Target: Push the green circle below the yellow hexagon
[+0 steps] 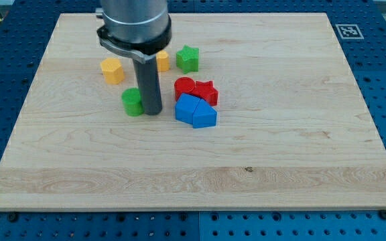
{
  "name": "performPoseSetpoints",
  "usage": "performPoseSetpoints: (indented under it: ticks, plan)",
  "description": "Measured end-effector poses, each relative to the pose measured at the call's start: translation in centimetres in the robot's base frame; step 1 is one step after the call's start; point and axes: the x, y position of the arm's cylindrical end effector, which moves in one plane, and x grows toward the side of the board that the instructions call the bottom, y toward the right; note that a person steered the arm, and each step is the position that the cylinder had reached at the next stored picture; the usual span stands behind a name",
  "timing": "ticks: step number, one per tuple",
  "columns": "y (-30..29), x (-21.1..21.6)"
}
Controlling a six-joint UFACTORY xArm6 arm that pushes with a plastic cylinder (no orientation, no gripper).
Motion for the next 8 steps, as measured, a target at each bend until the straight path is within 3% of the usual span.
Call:
performPoseSetpoints:
  ticks: [2,3,5,8]
  plan:
    - [1.7,-1.6]
    - [4.9,1.0]
    - [2.1,3.4]
    - [-3.3,1.1]
